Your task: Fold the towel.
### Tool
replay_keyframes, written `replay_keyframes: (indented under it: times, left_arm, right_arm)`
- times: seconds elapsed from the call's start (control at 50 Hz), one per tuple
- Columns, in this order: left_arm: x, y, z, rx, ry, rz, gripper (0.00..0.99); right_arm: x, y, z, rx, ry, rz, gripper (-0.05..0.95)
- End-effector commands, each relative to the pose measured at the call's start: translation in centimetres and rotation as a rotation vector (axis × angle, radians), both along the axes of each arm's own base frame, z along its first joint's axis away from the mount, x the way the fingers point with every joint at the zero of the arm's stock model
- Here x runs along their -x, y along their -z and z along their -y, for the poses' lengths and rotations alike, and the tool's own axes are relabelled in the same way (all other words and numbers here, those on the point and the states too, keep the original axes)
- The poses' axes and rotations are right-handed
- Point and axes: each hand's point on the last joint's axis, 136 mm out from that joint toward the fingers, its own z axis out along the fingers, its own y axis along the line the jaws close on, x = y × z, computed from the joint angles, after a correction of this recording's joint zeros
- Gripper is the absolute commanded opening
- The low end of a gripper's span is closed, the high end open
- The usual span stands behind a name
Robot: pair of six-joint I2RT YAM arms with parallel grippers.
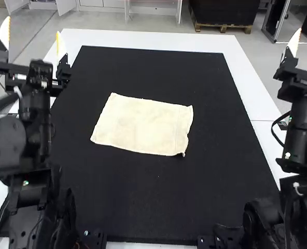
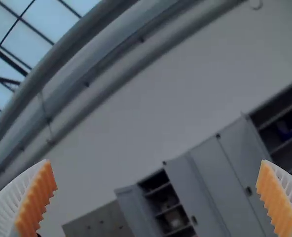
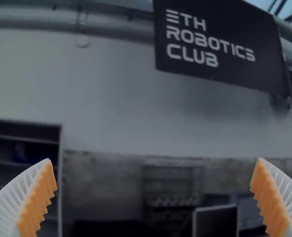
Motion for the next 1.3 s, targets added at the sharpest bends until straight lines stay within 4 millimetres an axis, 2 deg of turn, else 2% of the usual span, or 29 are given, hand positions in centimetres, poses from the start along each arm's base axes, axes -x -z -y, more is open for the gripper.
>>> replay_keyframes:
  times: [0.0, 0.04, 0.14, 0.24, 0.32, 0.44, 0.54, 0.64, 0.74, 0.78, 0.86, 0.92, 1.02, 1.04, 1.16, 1.28]
  left_arm:
    - [3.3, -1.4, -0.7, -0.042, -0.136, 0.174, 0.967]
    - [5.2, -2.5, -0.4, -0.045, -0.125, 0.269, 0.966]
    - [7.7, -5.5, 0.2, 0.038, 0.016, 0.383, 0.964]
    - [8.4, -9.4, 0.3, 0.139, 0.154, 0.397, 0.962]
    - [7.2, -11.9, -0.1, 0.204, 0.215, 0.363, 0.962]
    - [4.3, -15.5, -0.7, 0.277, 0.287, 0.313, 0.964]
    - [1.1, -17.0, -1.4, 0.321, 0.308, 0.266, 0.964]
    - [-2.9, -17.5, -2.2, 0.350, 0.310, 0.202, 0.964]
    - [-8.2, -16.6, -2.7, 0.387, 0.315, 0.096, 0.962]
    - [-10.7, -15.9, -2.7, 0.407, 0.321, 0.048, 0.962]
    - [-14.6, -14.4, -2.3, 0.423, 0.327, -0.036, 0.962]
    - [-17.7, -12.9, -1.5, 0.426, 0.321, -0.104, 0.964]
    - [-22.4, -9.9, 0.5, 0.429, 0.331, -0.217, 0.964]
    - [-23.6, -8.9, 1.2, 0.435, 0.339, -0.249, 0.964]
    - [-28.3, -4.6, 3.6, 0.450, 0.349, -0.370, 0.964]
    - [-32.4, -0.3, 3.4, 0.474, 0.310, -0.456, 0.964]
  right_arm:
    - [1.7, -1.8, 0.8, 0.009, 0.052, 0.036, 0.91]
    - [1.8, -2.1, 0.8, 0.021, 0.059, 0.039, 0.91]
    - [2.4, -3.7, 1.0, 0.028, 0.069, 0.053, 0.91]
    - [2.6, -5.8, 1.0, 0.031, 0.076, 0.059, 0.91]
    - [2.5, -7.3, 1.0, 0.030, 0.077, 0.065, 0.91]
    - [1.1, -8.8, 0.6, 0.040, 0.079, 0.040, 0.91]
    - [-0.8, -9.7, 0.1, 0.053, 0.077, 0.005, 0.91]
    - [-3.9, -10.3, -0.7, 0.069, 0.072, -0.043, 0.91]
    - [-8.1, -10.1, -1.9, 0.093, 0.068, -0.130, 0.90]
    - [-10.5, -9.7, -2.4, 0.101, 0.070, -0.180, 0.90]
    - [-14.2, -8.7, -3.2, 0.114, 0.070, -0.259, 0.90]
    - [-17.4, -7.4, -3.9, 0.131, 0.071, -0.334, 0.90]
    - [-21.3, -5.3, -5.0, 0.139, 0.058, -0.421, 0.90]
    - [-22.1, -4.7, -5.3, 0.145, 0.055, -0.444, 0.90]
    - [-27.1, -0.2, -6.5, 0.187, 0.049, -0.617, 0.90]
    - [-30.9, 4.7, -8.1, 0.223, 0.003, -0.760, 0.90]
